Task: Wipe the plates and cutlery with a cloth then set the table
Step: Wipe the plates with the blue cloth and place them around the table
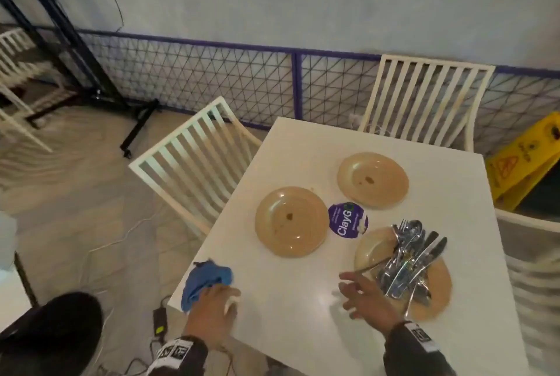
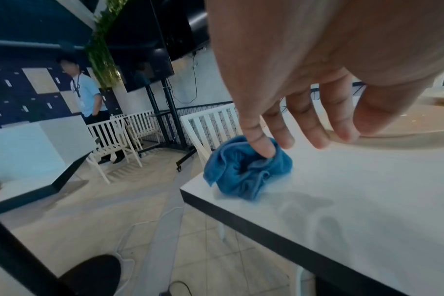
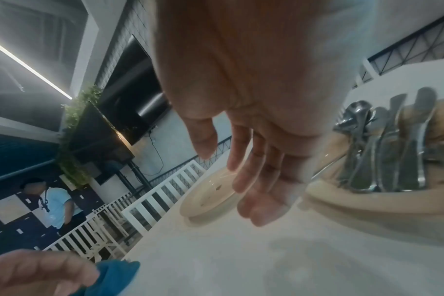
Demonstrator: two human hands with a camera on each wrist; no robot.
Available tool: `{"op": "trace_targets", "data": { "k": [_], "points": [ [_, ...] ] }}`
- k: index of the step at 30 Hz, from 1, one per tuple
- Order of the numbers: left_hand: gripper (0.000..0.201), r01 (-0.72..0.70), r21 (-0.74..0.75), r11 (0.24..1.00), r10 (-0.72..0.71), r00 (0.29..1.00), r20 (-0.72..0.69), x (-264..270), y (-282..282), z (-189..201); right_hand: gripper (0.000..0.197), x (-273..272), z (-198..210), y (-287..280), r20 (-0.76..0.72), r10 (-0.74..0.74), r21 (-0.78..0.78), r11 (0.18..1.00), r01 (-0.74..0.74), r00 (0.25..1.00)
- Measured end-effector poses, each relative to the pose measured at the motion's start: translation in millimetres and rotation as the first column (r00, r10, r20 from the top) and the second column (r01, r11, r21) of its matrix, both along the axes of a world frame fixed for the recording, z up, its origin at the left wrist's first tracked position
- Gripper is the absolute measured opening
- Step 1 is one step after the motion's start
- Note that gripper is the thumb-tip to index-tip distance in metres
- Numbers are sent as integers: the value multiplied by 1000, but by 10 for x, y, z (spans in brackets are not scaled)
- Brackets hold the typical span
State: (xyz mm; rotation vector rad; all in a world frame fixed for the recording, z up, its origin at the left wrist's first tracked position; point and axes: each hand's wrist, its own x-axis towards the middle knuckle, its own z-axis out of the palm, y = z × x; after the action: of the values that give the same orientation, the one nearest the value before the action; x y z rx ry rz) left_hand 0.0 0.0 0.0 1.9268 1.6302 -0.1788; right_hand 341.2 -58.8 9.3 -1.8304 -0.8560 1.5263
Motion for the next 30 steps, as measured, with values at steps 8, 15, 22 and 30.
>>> {"op": "trace_targets", "data": {
  "k": [8, 15, 22, 30],
  "points": [
    [67, 58, -50, 997, -70, 952, -299, -335, 471, -293, 46, -198, -178, 865, 51, -250, -89, 963, 253, 967],
    [63, 169, -102, 980, -189, 948, -254, -571, 603, -489, 57, -323, -403, 1306, -45, -484, -230, 856, 463, 874],
    [52, 81, 16, 997, -83, 989, 123, -548, 1152, -373, 58, -585, -610, 1488, -123, -603, -294, 781, 551, 788],
    [55, 285, 243, 927, -359, 862, 359, 744, 1720, 16, 51, -803, -614, 1548, -232, -721, -318, 691, 650, 653]
  ]
}}
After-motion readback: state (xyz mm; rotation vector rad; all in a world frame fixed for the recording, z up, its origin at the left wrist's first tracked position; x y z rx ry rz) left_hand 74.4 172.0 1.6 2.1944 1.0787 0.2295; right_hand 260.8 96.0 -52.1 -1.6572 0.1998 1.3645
